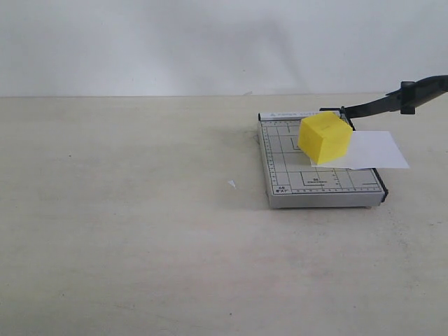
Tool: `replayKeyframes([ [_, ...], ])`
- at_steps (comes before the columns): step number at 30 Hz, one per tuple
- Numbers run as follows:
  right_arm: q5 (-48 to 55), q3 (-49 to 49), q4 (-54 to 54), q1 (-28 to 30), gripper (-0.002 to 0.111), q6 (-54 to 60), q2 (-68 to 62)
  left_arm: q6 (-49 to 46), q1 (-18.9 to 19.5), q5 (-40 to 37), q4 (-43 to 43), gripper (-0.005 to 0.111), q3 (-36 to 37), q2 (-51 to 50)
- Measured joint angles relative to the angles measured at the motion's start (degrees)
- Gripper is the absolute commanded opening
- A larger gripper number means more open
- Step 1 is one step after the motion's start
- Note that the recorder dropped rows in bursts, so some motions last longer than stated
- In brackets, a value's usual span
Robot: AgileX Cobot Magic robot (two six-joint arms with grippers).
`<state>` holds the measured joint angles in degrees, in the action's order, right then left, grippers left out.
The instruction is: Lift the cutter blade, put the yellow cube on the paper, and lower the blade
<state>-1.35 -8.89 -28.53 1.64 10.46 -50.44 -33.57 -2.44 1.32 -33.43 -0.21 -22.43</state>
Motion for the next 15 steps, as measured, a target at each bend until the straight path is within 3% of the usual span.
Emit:
replayKeyframes([
  [4,0.00,0.00,0.00,0.00,0.000,0.00,0.00,0.00,1.41,-1.32,0.00,0.004,0.00,2.34],
  [7,-1.00,-0.82,0.00,0.00,0.000,0.00,0.00,0.00,7.33,-2.30,0.00,0.004,0.00,15.09],
  [10,6.69,-9.28,0.00,0.00,0.000,5.25,0.00,0.00,8.93,-0.99,0.00,0.004,0.00,21.76],
  [15,14.16,-29.12,0.00,-0.04,0.000,15.45,-0.28,0.00,9.03,-0.47,0.00,0.004,0.00,22.21],
])
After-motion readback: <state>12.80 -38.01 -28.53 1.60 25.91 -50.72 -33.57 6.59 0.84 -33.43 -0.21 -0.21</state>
